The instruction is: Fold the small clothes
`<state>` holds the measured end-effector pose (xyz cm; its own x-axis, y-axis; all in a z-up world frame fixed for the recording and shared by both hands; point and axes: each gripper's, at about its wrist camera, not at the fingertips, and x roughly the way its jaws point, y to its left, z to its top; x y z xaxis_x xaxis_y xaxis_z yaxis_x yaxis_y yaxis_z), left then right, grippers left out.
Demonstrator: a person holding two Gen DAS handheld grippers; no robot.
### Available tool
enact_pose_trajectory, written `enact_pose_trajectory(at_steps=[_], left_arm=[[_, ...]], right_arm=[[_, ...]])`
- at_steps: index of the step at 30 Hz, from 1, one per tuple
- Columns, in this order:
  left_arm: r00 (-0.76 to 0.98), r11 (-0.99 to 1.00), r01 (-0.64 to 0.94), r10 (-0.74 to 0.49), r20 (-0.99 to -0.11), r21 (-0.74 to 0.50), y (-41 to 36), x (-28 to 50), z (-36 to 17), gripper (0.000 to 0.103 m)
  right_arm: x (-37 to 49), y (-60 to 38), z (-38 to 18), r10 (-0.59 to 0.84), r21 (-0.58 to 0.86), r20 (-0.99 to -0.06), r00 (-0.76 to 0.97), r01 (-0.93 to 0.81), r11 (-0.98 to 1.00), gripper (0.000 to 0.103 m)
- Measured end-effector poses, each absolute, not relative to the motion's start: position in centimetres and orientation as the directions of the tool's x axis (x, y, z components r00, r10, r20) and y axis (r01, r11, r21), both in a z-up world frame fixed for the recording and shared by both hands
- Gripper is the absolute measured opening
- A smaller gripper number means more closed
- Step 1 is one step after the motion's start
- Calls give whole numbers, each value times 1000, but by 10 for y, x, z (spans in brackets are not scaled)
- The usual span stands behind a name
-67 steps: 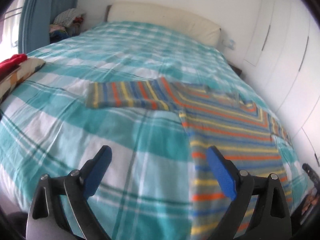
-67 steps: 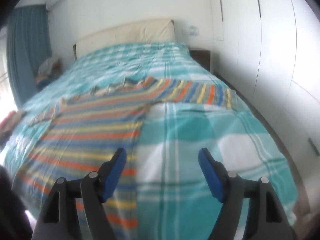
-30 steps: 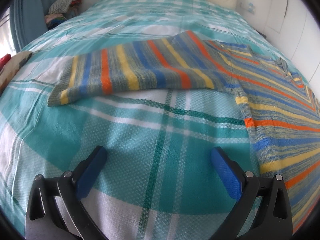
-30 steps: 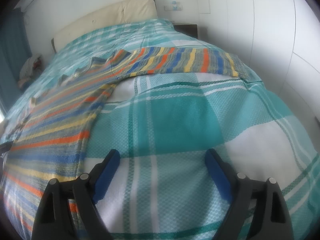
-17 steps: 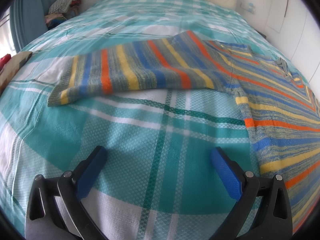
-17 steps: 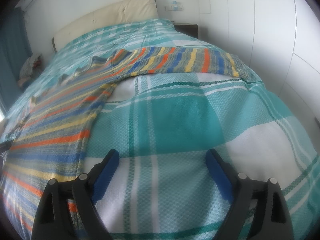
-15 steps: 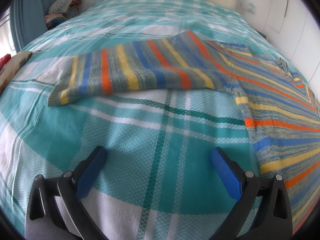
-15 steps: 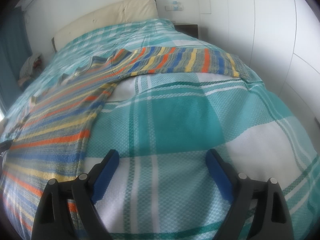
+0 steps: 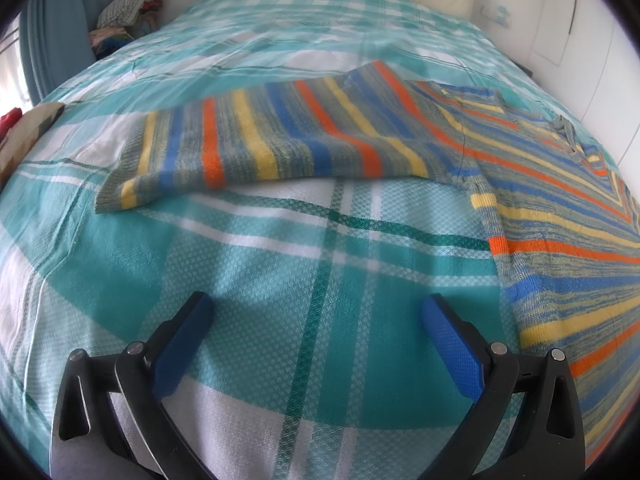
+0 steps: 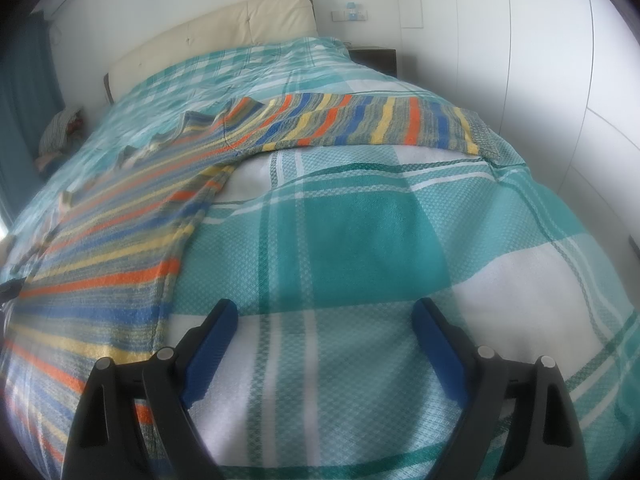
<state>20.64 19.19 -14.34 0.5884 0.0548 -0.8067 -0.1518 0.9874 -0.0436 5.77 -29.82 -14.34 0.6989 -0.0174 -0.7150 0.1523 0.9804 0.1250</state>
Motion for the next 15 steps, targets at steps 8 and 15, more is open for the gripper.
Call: enact_pose_trajectory(at_steps=[8,15], left_arm=[[589,987,-152,55,-807,-44,192,206,-143,103],[589,987,-152,55,-806,-44,192,206,-143,103]], right_arm=[[58,-298,-143,-18,125,-715,699,153,980,89],[58,-298,-143,-18,124,-715,699,153,981,89]])
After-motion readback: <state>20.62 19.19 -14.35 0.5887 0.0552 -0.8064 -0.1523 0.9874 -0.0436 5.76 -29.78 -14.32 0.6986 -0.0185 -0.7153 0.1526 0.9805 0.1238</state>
